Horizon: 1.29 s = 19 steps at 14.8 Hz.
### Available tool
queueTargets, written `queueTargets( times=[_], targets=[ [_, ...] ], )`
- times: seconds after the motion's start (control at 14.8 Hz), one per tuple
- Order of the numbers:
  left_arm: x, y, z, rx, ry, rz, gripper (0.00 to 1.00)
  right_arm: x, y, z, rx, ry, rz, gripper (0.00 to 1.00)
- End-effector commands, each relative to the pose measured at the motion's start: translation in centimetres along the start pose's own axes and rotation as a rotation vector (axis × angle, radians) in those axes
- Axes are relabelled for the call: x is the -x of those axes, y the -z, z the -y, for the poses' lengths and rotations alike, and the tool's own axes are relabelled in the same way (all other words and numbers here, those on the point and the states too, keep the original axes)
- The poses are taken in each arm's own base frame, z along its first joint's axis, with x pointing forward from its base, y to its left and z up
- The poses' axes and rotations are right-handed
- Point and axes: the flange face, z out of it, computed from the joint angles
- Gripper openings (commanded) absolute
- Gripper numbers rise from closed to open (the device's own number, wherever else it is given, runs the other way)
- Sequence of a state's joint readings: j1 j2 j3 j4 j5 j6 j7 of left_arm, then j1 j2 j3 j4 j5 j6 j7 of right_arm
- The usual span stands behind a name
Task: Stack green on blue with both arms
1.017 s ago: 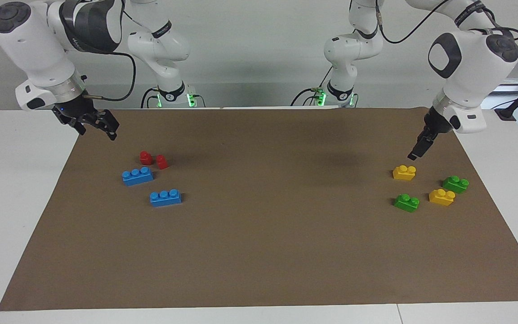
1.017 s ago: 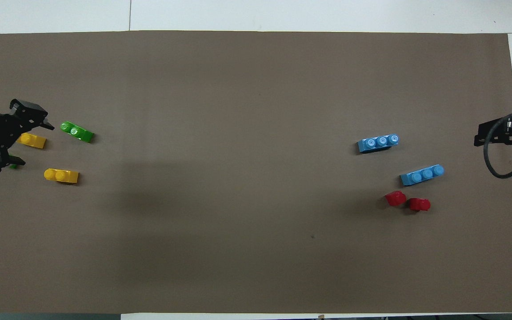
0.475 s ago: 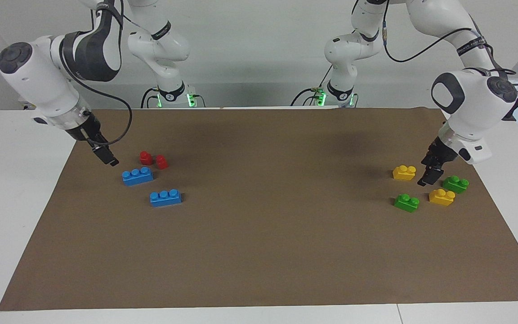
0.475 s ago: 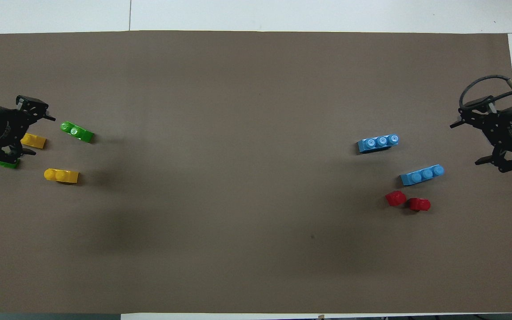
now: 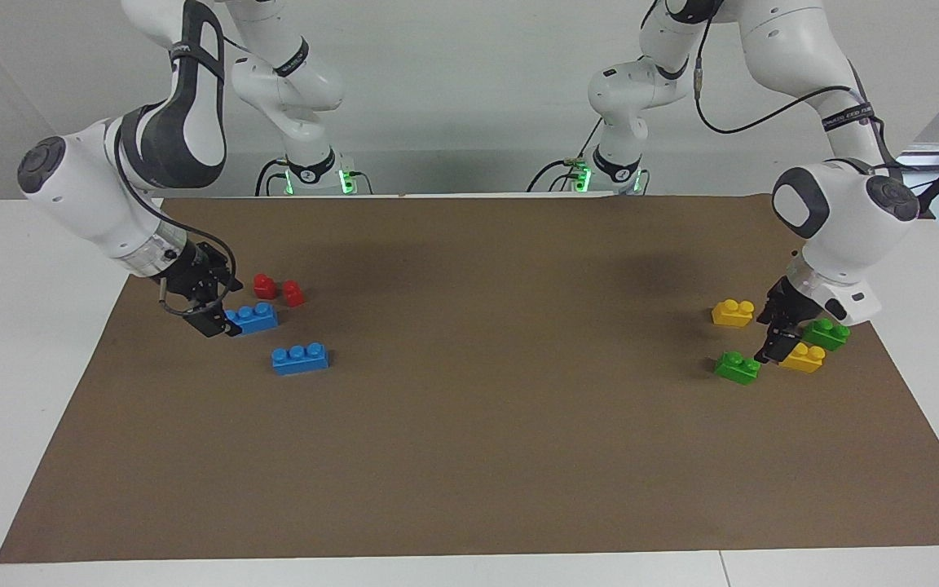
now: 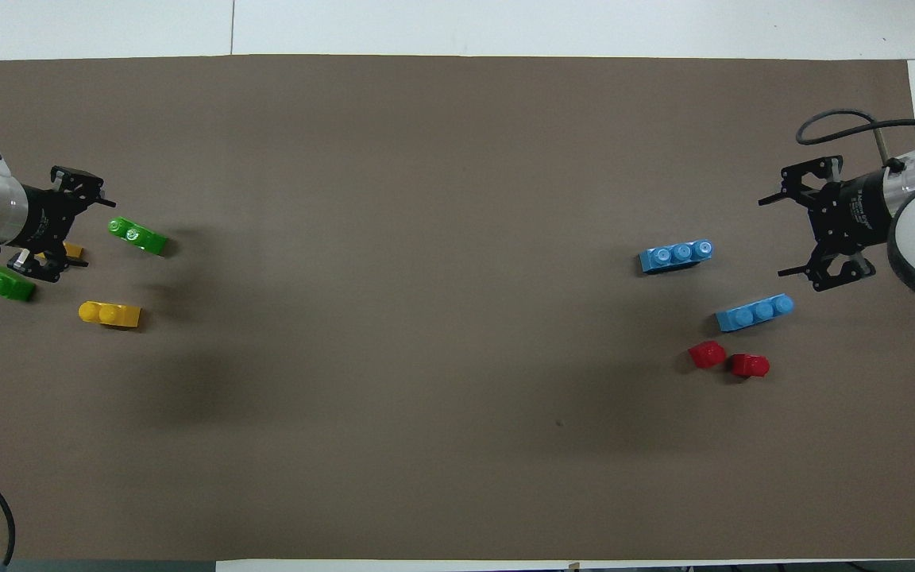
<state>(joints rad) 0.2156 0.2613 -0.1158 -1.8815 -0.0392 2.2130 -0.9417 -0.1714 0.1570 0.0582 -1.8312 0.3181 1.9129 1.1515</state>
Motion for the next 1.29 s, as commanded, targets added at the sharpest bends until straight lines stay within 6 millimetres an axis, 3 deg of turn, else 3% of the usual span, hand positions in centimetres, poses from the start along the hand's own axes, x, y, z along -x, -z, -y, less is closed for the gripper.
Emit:
queueTargets(
  times=[0.0, 0.27, 0.47, 0.61, 1.22],
  targets=[
    [-0.4, -1.7, -1.0, 0.018, 0.036, 0.002, 1.0, -0.3, -1.9, 1.0, -0.026, -0.037, 0.024, 1.0],
    [-1.0, -3.7, -1.1, 0.024, 0.041, -0.001, 1.0, 0.5, -6.6, 1.2, 0.022, 0.01, 0.03, 1.0],
    [-1.0, -4.9, -0.9, 0.013, 0.044, 0.006, 1.0, -0.7, -9.2, 1.4, 0.046, 0.059, 0.038, 1.0],
    [-0.7, -5.9, -0.8, -0.001, 0.041, 0.016, 1.0, -1.1, -10.1, 1.7, 0.048, 0.084, 0.043, 1.0],
    [-0.5, -6.5, -0.5, -0.037, 0.091, 0.007, 1.0, -2.2, -12.3, 2.0, 0.02, 0.132, 0.058, 1.0]
  ],
)
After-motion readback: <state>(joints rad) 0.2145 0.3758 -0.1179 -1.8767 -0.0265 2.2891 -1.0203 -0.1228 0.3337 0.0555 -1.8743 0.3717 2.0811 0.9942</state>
